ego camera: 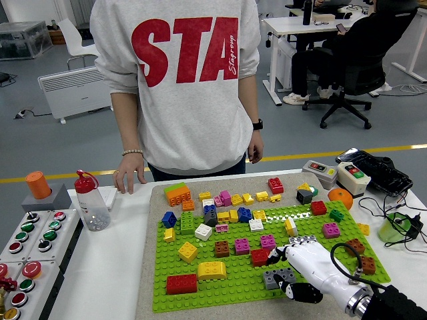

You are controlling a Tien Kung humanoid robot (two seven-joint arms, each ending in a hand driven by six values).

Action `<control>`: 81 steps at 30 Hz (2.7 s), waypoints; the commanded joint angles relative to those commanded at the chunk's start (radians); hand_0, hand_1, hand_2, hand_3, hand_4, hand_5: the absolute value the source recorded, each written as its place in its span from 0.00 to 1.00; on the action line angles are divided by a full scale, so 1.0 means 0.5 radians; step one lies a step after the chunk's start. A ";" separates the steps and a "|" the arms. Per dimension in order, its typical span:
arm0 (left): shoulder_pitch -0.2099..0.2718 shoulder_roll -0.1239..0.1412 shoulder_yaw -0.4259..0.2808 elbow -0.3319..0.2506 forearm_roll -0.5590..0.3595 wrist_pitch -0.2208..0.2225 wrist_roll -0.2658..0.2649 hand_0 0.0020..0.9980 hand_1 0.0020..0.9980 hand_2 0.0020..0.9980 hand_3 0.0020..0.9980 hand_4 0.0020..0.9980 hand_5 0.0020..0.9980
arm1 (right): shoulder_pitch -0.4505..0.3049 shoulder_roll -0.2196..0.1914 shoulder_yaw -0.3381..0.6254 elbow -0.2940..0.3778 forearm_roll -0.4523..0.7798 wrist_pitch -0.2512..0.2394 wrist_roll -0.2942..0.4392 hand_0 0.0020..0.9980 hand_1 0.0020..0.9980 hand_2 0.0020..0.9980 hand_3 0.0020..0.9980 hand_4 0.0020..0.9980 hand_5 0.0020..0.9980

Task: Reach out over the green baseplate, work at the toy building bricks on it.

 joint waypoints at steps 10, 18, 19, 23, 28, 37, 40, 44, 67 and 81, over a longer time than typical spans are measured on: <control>0.000 0.001 0.000 0.000 -0.002 0.000 -0.002 0.65 0.69 0.68 0.58 0.29 1.00 | 0.019 0.009 -0.047 -0.026 0.002 0.045 -0.042 0.46 0.57 0.59 0.58 0.37 0.14; -0.006 0.001 0.005 0.000 -0.010 -0.001 -0.003 0.65 0.69 0.68 0.58 0.29 1.00 | 0.038 0.020 -0.064 -0.058 -0.012 0.048 -0.058 0.47 0.58 0.59 0.58 0.37 0.14; -0.007 0.002 0.006 0.000 -0.011 -0.001 -0.004 0.65 0.69 0.68 0.58 0.29 1.00 | 0.040 0.021 -0.064 -0.062 -0.013 0.049 -0.059 0.47 0.58 0.59 0.58 0.37 0.14; -0.011 0.003 0.007 0.000 -0.014 -0.001 -0.006 0.65 0.69 0.68 0.58 0.29 1.00 | 0.046 0.024 -0.067 -0.073 -0.016 0.056 -0.067 0.47 0.58 0.59 0.58 0.37 0.14; -0.014 0.004 0.007 0.000 -0.015 0.000 -0.006 0.65 0.69 0.68 0.57 0.29 1.00 | 0.049 0.026 -0.071 -0.079 -0.019 0.067 -0.077 0.48 0.58 0.60 0.58 0.37 0.14; -0.016 0.004 0.007 0.000 -0.012 -0.001 -0.005 0.66 0.69 0.68 0.57 0.29 1.00 | 0.049 0.032 -0.082 -0.089 -0.021 0.087 -0.097 0.49 0.59 0.60 0.59 0.37 0.15; -0.016 0.004 0.007 0.000 -0.012 -0.001 -0.004 0.66 0.69 0.68 0.57 0.29 1.00 | 0.047 0.031 -0.085 -0.088 -0.021 0.092 -0.102 0.49 0.59 0.60 0.59 0.37 0.15; -0.016 0.004 0.007 0.000 -0.012 -0.001 -0.004 0.66 0.69 0.68 0.57 0.28 1.00 | 0.044 0.030 -0.087 -0.082 -0.022 0.097 -0.106 0.49 0.59 0.60 0.59 0.37 0.15; -0.018 0.003 0.014 0.000 -0.017 -0.003 -0.005 0.66 0.69 0.68 0.58 0.28 1.00 | 0.035 0.023 -0.118 -0.048 -0.033 0.120 -0.133 0.48 0.58 0.61 0.59 0.38 0.16; -0.018 0.004 0.015 0.000 -0.018 -0.005 -0.004 0.66 0.69 0.68 0.58 0.28 1.00 | 0.059 0.039 -0.186 -0.083 -0.028 0.125 -0.145 0.48 0.59 0.61 0.59 0.38 0.16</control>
